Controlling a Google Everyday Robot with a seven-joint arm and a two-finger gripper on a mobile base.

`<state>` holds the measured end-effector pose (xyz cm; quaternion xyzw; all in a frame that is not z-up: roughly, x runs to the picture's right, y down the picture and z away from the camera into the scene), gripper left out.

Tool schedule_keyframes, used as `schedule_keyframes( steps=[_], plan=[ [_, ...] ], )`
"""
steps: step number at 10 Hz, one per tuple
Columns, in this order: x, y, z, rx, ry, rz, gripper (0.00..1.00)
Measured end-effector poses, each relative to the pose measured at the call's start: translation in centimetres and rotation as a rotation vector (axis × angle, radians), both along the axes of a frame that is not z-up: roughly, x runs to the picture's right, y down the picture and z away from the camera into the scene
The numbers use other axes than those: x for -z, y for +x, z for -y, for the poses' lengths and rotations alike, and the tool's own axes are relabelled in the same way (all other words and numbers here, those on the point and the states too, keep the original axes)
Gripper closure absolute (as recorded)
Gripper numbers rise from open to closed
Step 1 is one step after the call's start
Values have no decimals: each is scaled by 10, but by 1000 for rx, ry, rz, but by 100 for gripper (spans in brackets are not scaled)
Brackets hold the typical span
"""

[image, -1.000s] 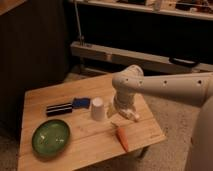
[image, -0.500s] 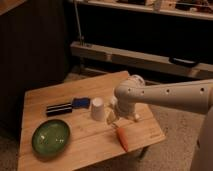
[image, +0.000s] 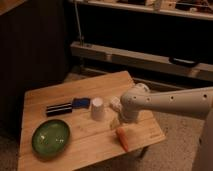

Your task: Drag the pepper across the table

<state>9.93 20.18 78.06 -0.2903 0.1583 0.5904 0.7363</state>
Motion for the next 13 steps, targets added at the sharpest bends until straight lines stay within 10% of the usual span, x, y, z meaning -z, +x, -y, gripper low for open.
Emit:
schedule_keyframes(
  steps=[11, 13],
  plan=[
    [-23, 0, -47, 71, -49, -32, 21],
    [-26, -6, -48, 79, -56, -33, 37]
  ],
)
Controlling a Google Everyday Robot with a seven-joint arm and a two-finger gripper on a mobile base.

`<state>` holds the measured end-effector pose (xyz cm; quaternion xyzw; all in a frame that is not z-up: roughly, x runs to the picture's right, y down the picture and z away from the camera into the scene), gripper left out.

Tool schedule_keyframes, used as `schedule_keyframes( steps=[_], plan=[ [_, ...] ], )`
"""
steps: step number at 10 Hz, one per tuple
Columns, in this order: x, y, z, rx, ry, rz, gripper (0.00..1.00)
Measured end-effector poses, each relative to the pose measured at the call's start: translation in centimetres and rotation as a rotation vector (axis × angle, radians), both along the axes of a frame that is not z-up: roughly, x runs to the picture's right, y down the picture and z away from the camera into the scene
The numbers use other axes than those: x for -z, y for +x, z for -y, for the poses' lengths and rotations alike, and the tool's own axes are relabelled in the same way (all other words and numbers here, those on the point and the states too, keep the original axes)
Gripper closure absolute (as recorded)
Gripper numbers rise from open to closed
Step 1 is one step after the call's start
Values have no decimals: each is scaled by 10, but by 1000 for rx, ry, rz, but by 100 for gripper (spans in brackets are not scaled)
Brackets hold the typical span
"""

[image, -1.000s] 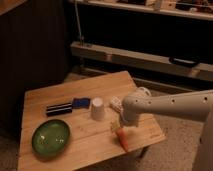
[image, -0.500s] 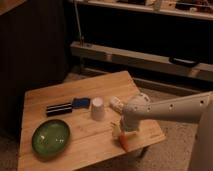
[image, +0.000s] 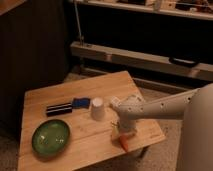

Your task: Drag the pepper across the table

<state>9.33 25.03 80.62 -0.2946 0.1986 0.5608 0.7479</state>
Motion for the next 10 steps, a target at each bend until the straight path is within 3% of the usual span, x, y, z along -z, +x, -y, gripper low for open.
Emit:
schedule_keyframes(
  steps=[2, 7, 8, 9, 10],
  plan=[
    [-2, -3, 0, 4, -4, -1, 42],
    [-5, -5, 1, 1, -14, -4, 43],
    [-6, -5, 1, 1, -16, -5, 49],
    [-6, -3, 1, 2, -21, -12, 62],
    [-7, -1, 1, -1, -21, -15, 64]
  ],
)
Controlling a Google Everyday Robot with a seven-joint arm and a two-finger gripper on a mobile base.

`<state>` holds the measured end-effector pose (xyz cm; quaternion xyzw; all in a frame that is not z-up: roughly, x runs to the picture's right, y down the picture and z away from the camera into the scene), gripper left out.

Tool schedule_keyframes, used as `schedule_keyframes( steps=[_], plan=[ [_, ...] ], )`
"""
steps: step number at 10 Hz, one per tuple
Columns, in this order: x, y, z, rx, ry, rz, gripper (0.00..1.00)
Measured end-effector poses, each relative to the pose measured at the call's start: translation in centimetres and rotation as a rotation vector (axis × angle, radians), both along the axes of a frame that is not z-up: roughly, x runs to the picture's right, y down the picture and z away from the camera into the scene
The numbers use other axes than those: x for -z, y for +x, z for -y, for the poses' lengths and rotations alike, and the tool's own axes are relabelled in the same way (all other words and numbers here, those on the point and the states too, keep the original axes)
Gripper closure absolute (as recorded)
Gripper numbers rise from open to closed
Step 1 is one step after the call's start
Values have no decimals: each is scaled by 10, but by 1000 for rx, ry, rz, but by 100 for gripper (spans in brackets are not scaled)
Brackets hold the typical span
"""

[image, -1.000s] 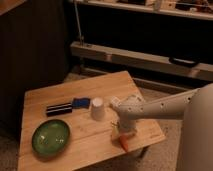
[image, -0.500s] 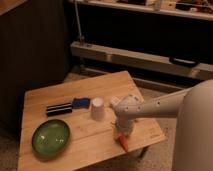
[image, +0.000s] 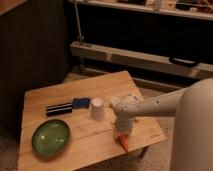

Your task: Drag the pepper across the table

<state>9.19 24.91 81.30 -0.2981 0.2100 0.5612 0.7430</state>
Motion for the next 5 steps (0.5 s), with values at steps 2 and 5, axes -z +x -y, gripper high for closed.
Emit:
schedule_keyframes(
  steps=[2, 5],
  plan=[
    [-1, 2, 1, -5, 0, -4, 65],
    [-1, -1, 2, 0, 2, -4, 65]
  ],
)
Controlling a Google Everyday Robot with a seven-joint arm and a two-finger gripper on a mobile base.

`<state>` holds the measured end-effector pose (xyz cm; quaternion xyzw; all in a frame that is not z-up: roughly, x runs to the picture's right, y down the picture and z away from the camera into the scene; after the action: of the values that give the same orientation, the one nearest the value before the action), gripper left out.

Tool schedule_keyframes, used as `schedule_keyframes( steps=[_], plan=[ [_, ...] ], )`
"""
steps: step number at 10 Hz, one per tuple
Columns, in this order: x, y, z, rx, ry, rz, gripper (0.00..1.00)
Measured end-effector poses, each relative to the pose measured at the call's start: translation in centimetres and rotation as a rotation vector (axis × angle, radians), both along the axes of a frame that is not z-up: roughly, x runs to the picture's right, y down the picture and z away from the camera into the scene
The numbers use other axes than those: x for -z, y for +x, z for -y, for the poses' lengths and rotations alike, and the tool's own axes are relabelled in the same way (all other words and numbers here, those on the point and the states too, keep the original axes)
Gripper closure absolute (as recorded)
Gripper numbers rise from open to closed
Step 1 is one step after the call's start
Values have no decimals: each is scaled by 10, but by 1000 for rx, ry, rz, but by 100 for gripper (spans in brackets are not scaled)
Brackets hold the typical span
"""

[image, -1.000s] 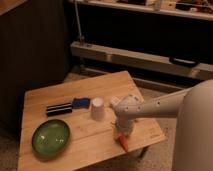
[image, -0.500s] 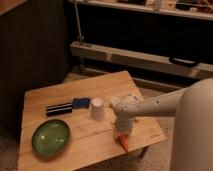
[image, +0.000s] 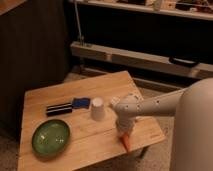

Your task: Drag the pepper across the table

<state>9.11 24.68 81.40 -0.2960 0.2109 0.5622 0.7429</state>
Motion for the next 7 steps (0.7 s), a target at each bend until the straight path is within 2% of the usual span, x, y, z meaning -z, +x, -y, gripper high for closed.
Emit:
schedule_keyframes(
  steps=[7],
  plan=[
    [-9, -32, 8, 66, 2, 14, 65]
  ],
)
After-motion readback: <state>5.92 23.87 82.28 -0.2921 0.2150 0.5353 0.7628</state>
